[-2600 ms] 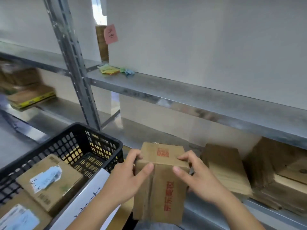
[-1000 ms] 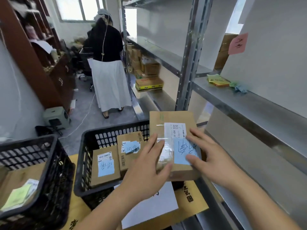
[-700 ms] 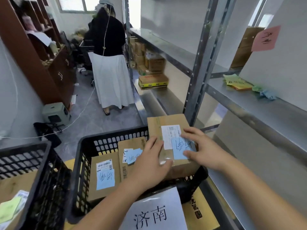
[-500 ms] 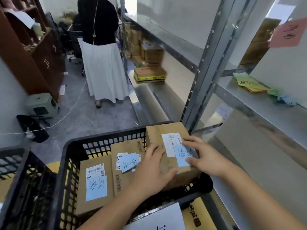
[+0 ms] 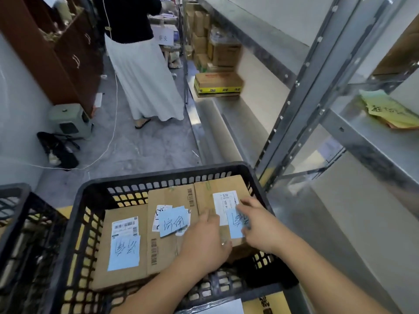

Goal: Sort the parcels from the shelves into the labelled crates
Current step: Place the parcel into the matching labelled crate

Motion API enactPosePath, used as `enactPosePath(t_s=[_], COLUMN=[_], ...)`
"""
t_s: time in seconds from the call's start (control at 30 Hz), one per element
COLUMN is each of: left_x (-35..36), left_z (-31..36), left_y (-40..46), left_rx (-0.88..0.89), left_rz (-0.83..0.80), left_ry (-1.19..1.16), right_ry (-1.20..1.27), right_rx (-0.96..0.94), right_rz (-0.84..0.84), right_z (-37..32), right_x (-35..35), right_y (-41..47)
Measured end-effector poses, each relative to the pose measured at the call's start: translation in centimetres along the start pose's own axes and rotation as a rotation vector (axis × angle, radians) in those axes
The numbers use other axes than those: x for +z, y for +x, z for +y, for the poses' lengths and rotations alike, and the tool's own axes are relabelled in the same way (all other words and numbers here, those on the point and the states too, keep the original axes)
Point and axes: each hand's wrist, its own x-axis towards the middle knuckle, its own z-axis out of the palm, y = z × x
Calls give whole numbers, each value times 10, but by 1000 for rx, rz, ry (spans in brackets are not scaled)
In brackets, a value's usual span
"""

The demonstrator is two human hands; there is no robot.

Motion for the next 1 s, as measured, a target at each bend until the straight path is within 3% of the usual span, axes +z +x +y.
enactPosePath(t_s=[0.13, 0.27, 0.33, 0.47, 0.67, 0.87, 1.0], left_x=[10, 25, 31, 31, 18, -11, -22], left_z=[7, 3, 1, 1, -1, 8, 22], left_y=[4, 7, 7, 8, -9, -26, -37], left_rx=[-57, -26, -2, 18, 36, 75, 202], left_rz=[-12, -8, -38, -63, -33, 14, 17], left_ry=[101, 263, 333, 429, 360, 354, 362], right_ry=[-105, -498, -560, -493, -356, -250, -239], right_rx=[-3, -61, -62, -31, -79, -123, 22], right_rz=[-63, -96, -119, -90, -18, 208, 314], right_z=[4, 1, 0, 4, 7, 3, 2], right_x=[5, 23, 37, 52, 31, 6, 5], right_y=[16, 19, 18, 17, -5, -63, -110])
